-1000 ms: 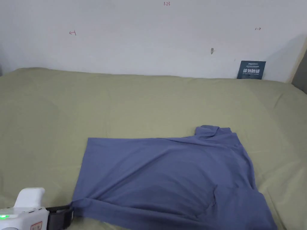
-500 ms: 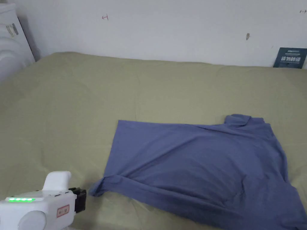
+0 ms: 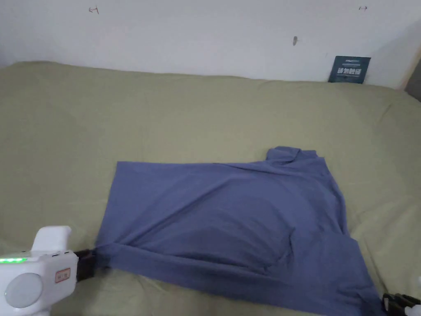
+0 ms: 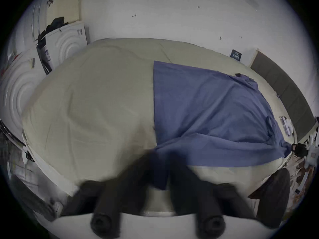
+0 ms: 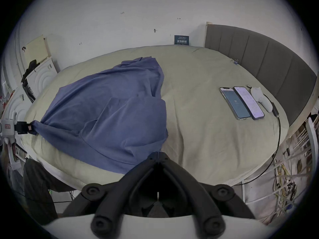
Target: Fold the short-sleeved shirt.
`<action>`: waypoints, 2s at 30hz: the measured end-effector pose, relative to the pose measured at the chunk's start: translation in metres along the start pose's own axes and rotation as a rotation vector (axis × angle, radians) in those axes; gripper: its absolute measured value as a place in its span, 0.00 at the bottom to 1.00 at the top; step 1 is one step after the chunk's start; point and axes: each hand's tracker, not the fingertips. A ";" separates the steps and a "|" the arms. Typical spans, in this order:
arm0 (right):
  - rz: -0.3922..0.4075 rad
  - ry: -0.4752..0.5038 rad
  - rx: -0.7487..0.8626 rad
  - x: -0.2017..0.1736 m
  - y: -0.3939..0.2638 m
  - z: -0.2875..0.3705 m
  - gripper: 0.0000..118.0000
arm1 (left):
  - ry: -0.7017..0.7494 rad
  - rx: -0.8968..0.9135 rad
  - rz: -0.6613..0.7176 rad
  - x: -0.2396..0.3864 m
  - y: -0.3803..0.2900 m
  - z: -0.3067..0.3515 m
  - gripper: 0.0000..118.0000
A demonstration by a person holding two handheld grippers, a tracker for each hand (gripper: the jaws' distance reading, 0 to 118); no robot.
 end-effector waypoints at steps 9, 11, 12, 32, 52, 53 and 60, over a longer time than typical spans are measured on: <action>0.019 0.014 -0.056 0.005 -0.002 -0.010 0.96 | -0.018 -0.009 0.022 0.000 0.002 0.001 0.03; 0.031 0.013 -0.053 0.003 -0.003 -0.015 0.94 | -0.026 -0.008 0.048 -0.002 0.002 0.002 0.03; 0.047 0.004 -0.080 0.003 -0.004 -0.018 0.88 | -0.025 -0.007 0.044 -0.001 0.002 0.004 0.03; 0.087 0.005 0.096 -0.004 0.128 -0.031 0.02 | -0.062 0.012 0.028 -0.011 0.073 0.004 0.03; 0.080 -0.051 -0.112 -0.011 0.185 -0.187 0.85 | -0.078 -0.150 0.036 -0.006 0.130 -0.119 0.93; 0.080 -0.051 -0.114 -0.008 0.181 -0.181 0.98 | -0.057 -0.152 0.034 -0.006 0.128 -0.116 0.94; 0.018 0.017 -0.059 0.000 0.144 -0.108 0.44 | -0.015 -0.067 0.028 -0.012 0.103 -0.052 0.01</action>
